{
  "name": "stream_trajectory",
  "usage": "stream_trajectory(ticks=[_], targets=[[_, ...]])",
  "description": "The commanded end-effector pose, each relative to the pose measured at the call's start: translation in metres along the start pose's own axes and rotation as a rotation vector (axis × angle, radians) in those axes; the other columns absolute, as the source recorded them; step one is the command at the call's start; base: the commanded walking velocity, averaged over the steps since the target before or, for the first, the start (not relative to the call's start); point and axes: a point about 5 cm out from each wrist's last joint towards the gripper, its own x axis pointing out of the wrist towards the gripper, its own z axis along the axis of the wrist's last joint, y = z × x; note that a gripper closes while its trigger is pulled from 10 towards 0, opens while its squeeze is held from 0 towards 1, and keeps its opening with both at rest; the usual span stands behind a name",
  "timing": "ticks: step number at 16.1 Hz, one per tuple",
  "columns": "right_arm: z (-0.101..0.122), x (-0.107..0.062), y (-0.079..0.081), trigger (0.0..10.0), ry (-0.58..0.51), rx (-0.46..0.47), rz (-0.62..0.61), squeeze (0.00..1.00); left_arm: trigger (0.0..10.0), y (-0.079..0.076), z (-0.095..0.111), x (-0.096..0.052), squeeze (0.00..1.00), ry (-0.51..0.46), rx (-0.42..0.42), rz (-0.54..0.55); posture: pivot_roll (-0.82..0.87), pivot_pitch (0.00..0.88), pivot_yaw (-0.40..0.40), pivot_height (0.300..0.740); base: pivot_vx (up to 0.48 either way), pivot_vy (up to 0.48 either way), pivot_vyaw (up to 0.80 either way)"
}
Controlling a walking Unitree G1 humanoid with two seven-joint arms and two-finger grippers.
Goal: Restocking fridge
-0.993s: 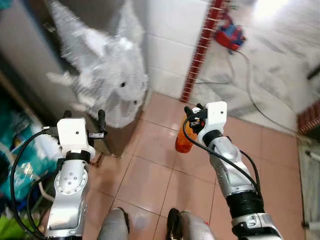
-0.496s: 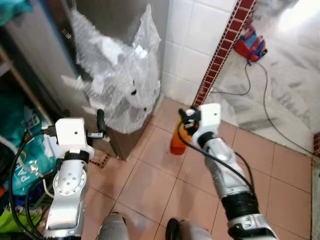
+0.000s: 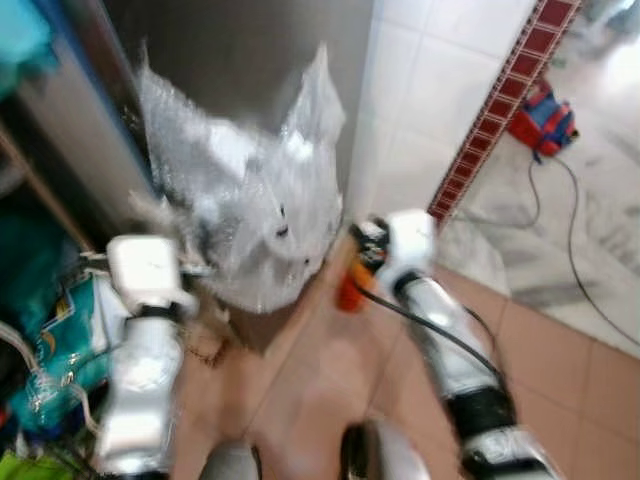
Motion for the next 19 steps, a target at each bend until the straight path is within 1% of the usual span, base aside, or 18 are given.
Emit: stream_trajectory(ticks=[1, 6, 9, 12, 13, 15, 16, 17, 18, 19], targets=[[0.008, 0.004, 0.007, 10.0, -0.038, 0.006, 0.02, 0.0, 10.0, 0.01, -0.002, -0.002, 0.0, 0.01, 0.025, 0.026, 0.14, 0.126, -0.054, 0.74, 0.0, 0.0, 0.0], [0.011, 0.007, 0.01, 10.0, -0.051, 0.007, 0.027, 0.0, 10.0, 0.014, 0.001, 0.001, 0.0, -0.005, 0.019, 0.037, 0.14, 0.133, -0.05, 0.74, 0.0, 0.0, 0.0], [0.018, 0.009, 0.014, 10.0, -0.07, -0.003, 0.045, 0.0, 10.0, 0.023, 0.003, 0.011, 0.0, -0.015, 0.002, -0.001, 0.13, 0.142, -0.051, 0.74, 0.0, 0.0, 0.0], [0.017, 0.01, 0.012, 10.0, -0.067, -0.002, 0.033, 0.0, 10.0, 0.021, 0.004, 0.02, 0.0, -0.01, -0.006, -0.046, 0.13, 0.147, -0.049, 0.74, 0.0, 0.0, 0.0], [0.019, 0.01, 0.012, 10.0, -0.072, -0.001, 0.03, 0.0, 10.0, 0.021, 0.005, 0.024, 0.0, -0.016, -0.014, -0.047, 0.12, 0.144, -0.05, 0.74, 0.0, 0.0, 0.0], [0.019, 0.01, 0.012, 10.0, -0.073, -0.001, 0.03, 0.0, 10.0, 0.021, 0.005, 0.026, 0.0, -0.022, -0.026, -0.044, 0.11, 0.146, -0.051, 0.74, 0.0, 0.0, 0.0], [0.019, 0.01, 0.012, 10.0, -0.072, -0.002, 0.03, 0.0, 10.0, 0.018, 0.007, 0.028, 0.0, -0.03, -0.053, -0.062, 0.11, 0.147, -0.053, 0.74, 0.0, 0.0, 0.0], [0.018, 0.009, 0.013, 10.0, -0.069, -0.005, 0.033, 0.0, 10.0, 0.013, 0.01, 0.029, 0.0, -0.04, -0.089, -0.106, 0.11, 0.148, -0.055, 0.74, 0.0, 0.0, 0.0], [0.017, 0.009, 0.013, 10.0, -0.067, -0.007, 0.034, 0.0, 10.0, 0.013, 0.009, 0.03, 0.0, -0.041, -0.081, -0.095, 0.11, 0.146, -0.057, 0.74, 0.0, 0.0, 0.0], [0.018, 0.009, 0.012, 10.0, -0.068, -0.011, 0.032, 0.0, 10.0, 0.017, 0.009, 0.031, 0.0, -0.052, -0.076, -0.059, 0.11, 0.146, -0.057, 0.74, 0.0, 0.0, 0.0]])
